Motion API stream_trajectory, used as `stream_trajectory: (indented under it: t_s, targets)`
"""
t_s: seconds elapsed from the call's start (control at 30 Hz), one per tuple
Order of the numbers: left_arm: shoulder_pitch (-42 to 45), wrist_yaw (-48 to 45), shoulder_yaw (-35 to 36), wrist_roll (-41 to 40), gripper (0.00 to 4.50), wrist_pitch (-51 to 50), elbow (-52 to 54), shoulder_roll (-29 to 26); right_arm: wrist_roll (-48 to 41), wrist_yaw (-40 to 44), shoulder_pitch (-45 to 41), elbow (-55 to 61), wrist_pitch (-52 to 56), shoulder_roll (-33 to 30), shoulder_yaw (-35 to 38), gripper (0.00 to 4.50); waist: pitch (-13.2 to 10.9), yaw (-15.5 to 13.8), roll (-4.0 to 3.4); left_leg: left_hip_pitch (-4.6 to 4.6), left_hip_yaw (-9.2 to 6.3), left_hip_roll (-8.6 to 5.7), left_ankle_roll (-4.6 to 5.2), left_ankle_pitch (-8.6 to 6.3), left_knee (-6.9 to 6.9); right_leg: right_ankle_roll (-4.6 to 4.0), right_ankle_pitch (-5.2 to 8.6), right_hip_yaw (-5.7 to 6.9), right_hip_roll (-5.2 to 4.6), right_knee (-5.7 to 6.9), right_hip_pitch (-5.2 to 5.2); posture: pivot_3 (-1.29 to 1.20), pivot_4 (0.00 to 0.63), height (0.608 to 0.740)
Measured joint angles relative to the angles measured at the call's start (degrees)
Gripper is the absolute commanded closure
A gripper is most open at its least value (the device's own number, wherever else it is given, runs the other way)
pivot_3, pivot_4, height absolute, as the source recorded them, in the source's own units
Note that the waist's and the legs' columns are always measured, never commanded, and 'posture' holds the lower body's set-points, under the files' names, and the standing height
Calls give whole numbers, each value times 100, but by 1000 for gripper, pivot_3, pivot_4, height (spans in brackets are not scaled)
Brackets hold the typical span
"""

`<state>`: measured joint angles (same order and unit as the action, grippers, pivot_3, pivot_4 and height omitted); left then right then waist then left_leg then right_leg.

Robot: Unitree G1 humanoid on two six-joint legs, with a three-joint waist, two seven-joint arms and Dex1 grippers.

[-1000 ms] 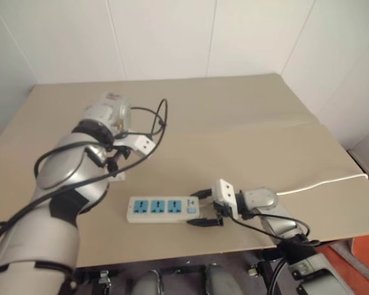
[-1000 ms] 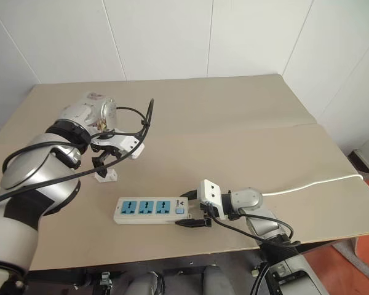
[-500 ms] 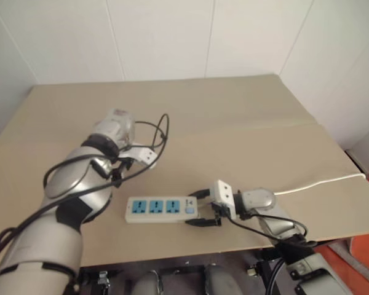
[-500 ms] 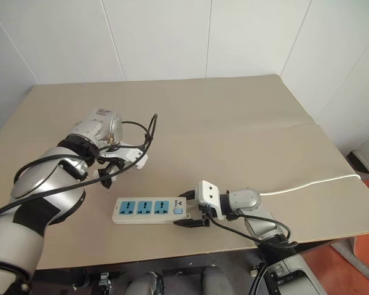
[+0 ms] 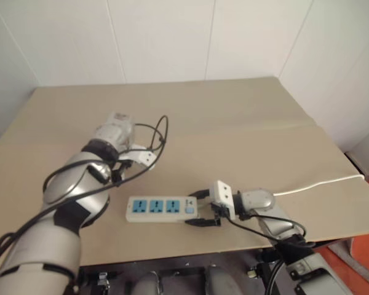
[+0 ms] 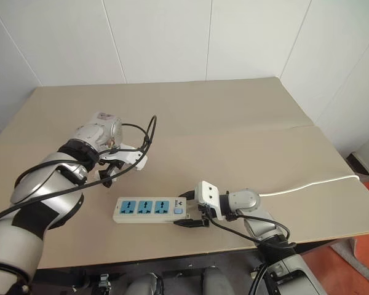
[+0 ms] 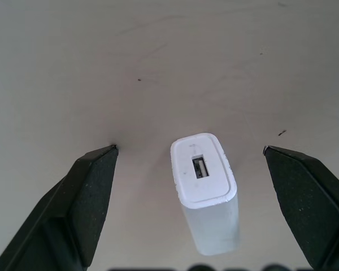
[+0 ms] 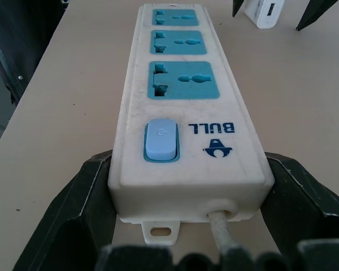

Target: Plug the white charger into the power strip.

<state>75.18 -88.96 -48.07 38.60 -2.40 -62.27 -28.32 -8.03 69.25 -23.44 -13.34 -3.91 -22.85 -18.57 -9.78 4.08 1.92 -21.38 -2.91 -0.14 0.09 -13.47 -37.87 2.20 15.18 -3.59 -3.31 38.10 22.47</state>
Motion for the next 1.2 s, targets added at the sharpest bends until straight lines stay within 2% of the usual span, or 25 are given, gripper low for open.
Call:
stream_trajectory:
  t_s: [0.03, 0.33, 0.57, 0.7, 0.8, 0.97, 1.07, 1.2]
  targets:
    - [-24, 18, 17, 29, 606, -22, 37, -3, 0, 0, -4, -9, -9, 0, -3, 1089, 0, 0, 0, 1, 0, 0, 0, 0, 0, 0, 0, 0, 0, 0, -1, 0, 150, 740]
    - [-160, 71, 62, 234, 3408, -50, 265, -55, 0, -1, -13, -34, -64, -2, -23, 1089, 0, 4, 0, 4, 1, 2, 0, -1, 1, 0, 0, -1, 1, -1, -3, 0, 150, 740]
    - [-172, -108, 335, 104, 3432, -59, 371, -121, 0, 15, -26, -57, -119, -16, -29, 1089, 0, -1, 0, 3, 0, 2, 0, -1, 1, 0, 0, 0, 1, -3, -4, 0, 150, 740]
    - [-124, -299, 798, -453, 3432, -328, 661, -102, 0, 23, -33, -71, -137, -21, -30, 1089, 0, -5, 1, 2, -1, 3, 0, -1, 1, 0, 0, 1, 0, -3, -4, 0, 150, 740]
    - [100, -330, 1381, -1158, 3432, -763, 932, -33, 0, 21, -30, -71, -164, -25, -32, 1089, 0, -4, 1, 1, -1, 4, -1, -1, 1, 1, 0, 3, 0, -4, -4, 0, 150, 740]
    - [232, -258, 2879, -2548, 3432, -2075, 1850, 261, 0, -69, -26, -63, -181, -27, -67, 1089, 0, 15, 0, 5, -4, 7, -1, -1, 2, 1, 1, 0, 0, -2, -4, 0, 150, 740]
    - [-210, -221, 3771, -3570, 3432, -3035, 2993, 294, 8, -156, -18, -37, -181, -26, -120, 1089, 6, 40, -9, 17, -13, 11, -2, -2, 7, 0, 0, -6, 1, 2, -7, 0, 150, 740]
    - [-1400, -25, 4701, -4820, 3432, -3770, 4410, 268, 41, -241, -10, -22, -180, -16, -138, 1089, 12, 54, -19, 29, -25, 15, -4, -2, 6, -7, -4, -14, 0, 6, -15, 0, 150, 740]
